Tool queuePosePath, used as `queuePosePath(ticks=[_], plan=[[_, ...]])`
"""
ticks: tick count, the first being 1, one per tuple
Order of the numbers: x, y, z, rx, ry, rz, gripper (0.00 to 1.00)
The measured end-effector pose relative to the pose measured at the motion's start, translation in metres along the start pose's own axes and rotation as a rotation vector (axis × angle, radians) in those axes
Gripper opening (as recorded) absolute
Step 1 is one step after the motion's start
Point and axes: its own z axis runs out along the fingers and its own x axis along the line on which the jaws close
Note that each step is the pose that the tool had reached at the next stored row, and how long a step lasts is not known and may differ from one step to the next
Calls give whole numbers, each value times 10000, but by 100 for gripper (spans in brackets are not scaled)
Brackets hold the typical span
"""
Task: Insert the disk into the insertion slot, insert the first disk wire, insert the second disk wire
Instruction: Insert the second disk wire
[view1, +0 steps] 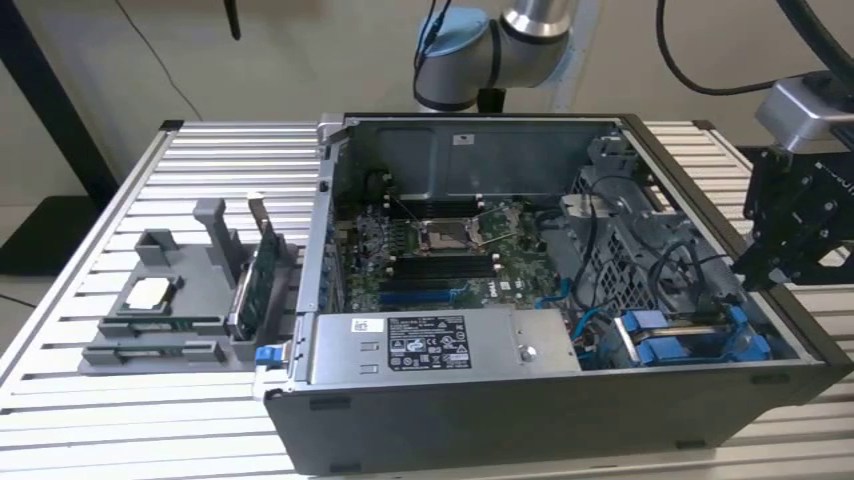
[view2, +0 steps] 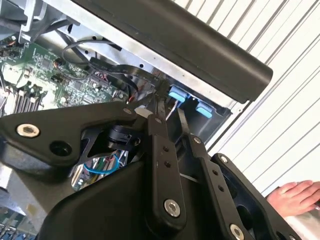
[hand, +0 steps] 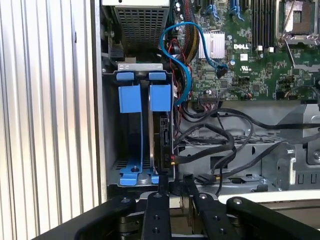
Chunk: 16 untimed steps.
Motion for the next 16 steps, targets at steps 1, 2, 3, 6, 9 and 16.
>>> queuePosePath(ticks=[1,2,3,6,9,16], plan=[[0,-1,0,0,-1,0,26],[-1,-2,0,0,-1,2,26],[-2,-5,0,0,-1,1,26],[-7,-20,1,0,1,0,26],[-12,-35,13,-6,0,1,26],[-14,-47,36,-14,-148,1,26]])
